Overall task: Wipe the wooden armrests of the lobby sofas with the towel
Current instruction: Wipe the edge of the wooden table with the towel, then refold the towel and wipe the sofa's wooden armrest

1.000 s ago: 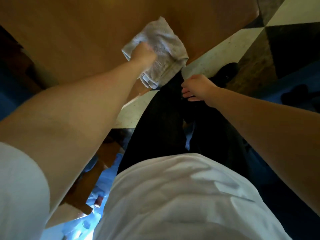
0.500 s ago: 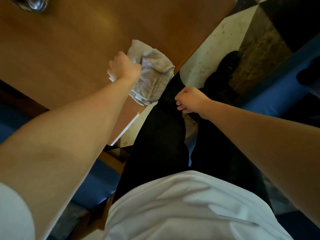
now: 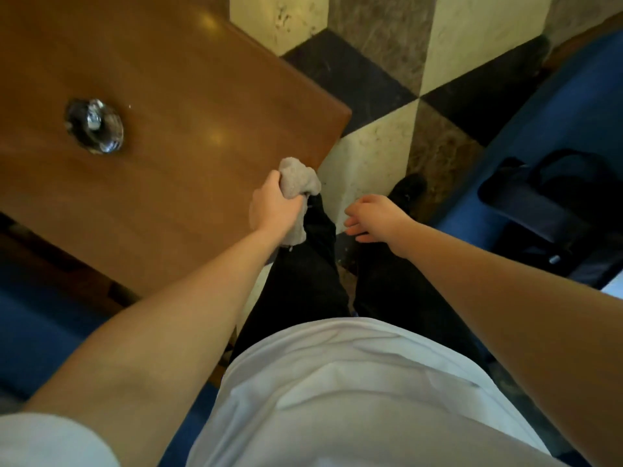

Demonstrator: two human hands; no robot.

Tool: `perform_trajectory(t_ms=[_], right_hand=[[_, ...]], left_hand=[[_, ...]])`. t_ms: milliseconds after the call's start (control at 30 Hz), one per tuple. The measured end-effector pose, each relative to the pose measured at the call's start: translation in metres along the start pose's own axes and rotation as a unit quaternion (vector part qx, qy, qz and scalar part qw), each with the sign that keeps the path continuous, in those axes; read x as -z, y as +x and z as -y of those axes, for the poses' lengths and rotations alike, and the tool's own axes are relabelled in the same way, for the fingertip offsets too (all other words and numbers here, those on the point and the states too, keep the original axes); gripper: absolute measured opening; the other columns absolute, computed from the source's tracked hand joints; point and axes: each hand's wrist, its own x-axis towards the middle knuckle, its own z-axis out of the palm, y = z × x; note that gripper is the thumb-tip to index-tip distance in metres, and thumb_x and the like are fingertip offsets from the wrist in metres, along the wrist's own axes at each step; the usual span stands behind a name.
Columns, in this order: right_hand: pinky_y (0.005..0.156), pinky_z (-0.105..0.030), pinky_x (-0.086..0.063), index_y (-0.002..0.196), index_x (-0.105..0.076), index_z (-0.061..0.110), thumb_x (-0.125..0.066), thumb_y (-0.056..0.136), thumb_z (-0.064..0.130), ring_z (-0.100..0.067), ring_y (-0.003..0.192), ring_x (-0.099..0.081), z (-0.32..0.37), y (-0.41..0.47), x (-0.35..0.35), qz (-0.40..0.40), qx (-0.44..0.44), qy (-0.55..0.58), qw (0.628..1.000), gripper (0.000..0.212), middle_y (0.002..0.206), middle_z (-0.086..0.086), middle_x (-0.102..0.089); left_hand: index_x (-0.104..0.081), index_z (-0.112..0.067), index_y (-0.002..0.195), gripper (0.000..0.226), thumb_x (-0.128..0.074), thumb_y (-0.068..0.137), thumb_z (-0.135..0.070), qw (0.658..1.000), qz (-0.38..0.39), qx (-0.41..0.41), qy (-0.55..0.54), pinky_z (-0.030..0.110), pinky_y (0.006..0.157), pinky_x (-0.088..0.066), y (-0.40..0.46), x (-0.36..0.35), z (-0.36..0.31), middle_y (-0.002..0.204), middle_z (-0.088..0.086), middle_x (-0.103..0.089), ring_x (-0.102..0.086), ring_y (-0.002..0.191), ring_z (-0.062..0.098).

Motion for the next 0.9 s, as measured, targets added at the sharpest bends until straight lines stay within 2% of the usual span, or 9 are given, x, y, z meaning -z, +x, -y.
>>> perform_trajectory(t_ms=[100,167,233,400,633,700,767,867,900], right_hand=[[0.091,-0.045,-0.061,0.154,-0.036,0.013,-0.049,0.105,0.025,-0.034,0.111,-0.068,0.012,-0.027,0.043,0.007,0.023,0.089,0.996,0.052,0.127,-0.016,-0.068],[0.075,-0.037,-0.06,0.153,-0.039,0.019,-0.06,0.099,0.039,-0.023,0.105,-0.066,0.014,-0.045,0.074,-0.005,0.06,0.142,0.988,0.061,0.124,-0.008,-0.066],[0.085,-0.038,-0.054,0.142,-0.05,0.022,-0.058,0.096,0.057,-0.022,0.117,-0.058,0.012,-0.062,0.109,0.006,0.083,0.26,0.962,0.058,0.135,-0.005,-0.058],[0.115,-0.045,-0.042,0.14,-0.06,0.023,-0.041,0.096,0.07,-0.03,0.132,-0.056,0.008,-0.115,0.202,0.074,0.203,0.599,0.771,0.067,0.143,-0.009,-0.062],[0.087,-0.041,-0.06,0.111,-0.079,0.016,-0.04,0.097,0.07,-0.031,0.104,-0.074,-0.015,-0.176,0.294,0.074,0.326,0.693,0.639,0.069,0.115,-0.013,-0.075],[0.086,-0.045,-0.061,0.112,-0.08,0.017,-0.044,0.094,0.072,-0.034,0.104,-0.074,-0.018,-0.186,0.315,0.083,0.337,0.709,0.614,0.068,0.116,-0.015,-0.076],[0.085,-0.051,-0.06,0.113,-0.079,0.02,-0.047,0.093,0.073,-0.037,0.105,-0.073,-0.013,-0.191,0.324,0.095,0.337,0.722,0.596,0.066,0.119,-0.016,-0.075],[0.085,-0.055,-0.059,0.11,-0.081,0.022,-0.047,0.094,0.07,-0.039,0.105,-0.073,-0.006,-0.196,0.338,0.095,0.348,0.739,0.569,0.061,0.118,-0.015,-0.076],[0.085,-0.056,-0.059,0.111,-0.08,0.02,-0.048,0.094,0.07,-0.04,0.106,-0.072,-0.002,-0.197,0.34,0.104,0.349,0.745,0.56,0.061,0.119,-0.016,-0.075]], left_hand=[[-0.051,-0.024,0.093,0.019,-0.068,0.084,-0.028,0.997,-0.008,-0.07,-0.033,0.041,0.072,-0.053,-0.023,-0.005,-0.068,0.093,0.001,-0.067,-0.066,0.089,0.027],[-0.054,-0.023,0.093,0.016,-0.067,0.085,-0.028,0.988,-0.03,-0.154,-0.006,0.041,0.07,-0.052,-0.039,-0.007,-0.116,0.091,0.0,-0.065,-0.064,0.087,0.025],[-0.06,-0.021,0.1,0.017,-0.069,0.087,-0.028,0.962,-0.063,-0.265,0.033,0.04,0.071,-0.055,-0.057,-0.008,-0.167,0.093,0.0,-0.065,-0.062,0.088,0.021],[-0.066,-0.015,0.108,0.026,-0.072,0.084,-0.022,0.838,-0.112,-0.526,0.097,0.049,0.071,-0.053,-0.117,-0.013,-0.293,0.098,0.011,-0.068,-0.064,0.088,0.031],[-0.07,-0.014,0.113,0.038,-0.073,0.081,-0.033,0.694,-0.043,-0.705,0.135,0.043,0.087,-0.048,-0.171,-0.009,-0.396,0.115,0.012,-0.065,-0.06,0.105,0.028],[-0.065,-0.018,0.122,0.043,-0.066,0.087,-0.042,0.708,0.007,-0.7,0.092,0.035,0.1,-0.04,-0.168,0.0,-0.413,0.126,0.007,-0.058,-0.053,0.119,0.022],[-0.06,-0.02,0.123,0.038,-0.058,0.092,-0.043,0.789,0.014,-0.614,-0.007,0.029,0.102,-0.04,-0.158,0.007,-0.42,0.126,0.0,-0.055,-0.052,0.12,0.017],[-0.057,-0.028,0.12,0.034,-0.053,0.096,-0.051,0.932,0.112,-0.309,-0.154,0.027,0.089,-0.048,-0.137,0.01,-0.454,0.12,-0.007,-0.059,-0.058,0.115,0.016],[-0.058,-0.029,0.122,0.035,-0.055,0.096,-0.052,0.942,0.203,-0.167,-0.206,0.034,0.089,-0.051,-0.127,0.01,-0.464,0.122,-0.003,-0.063,-0.06,0.117,0.021]])
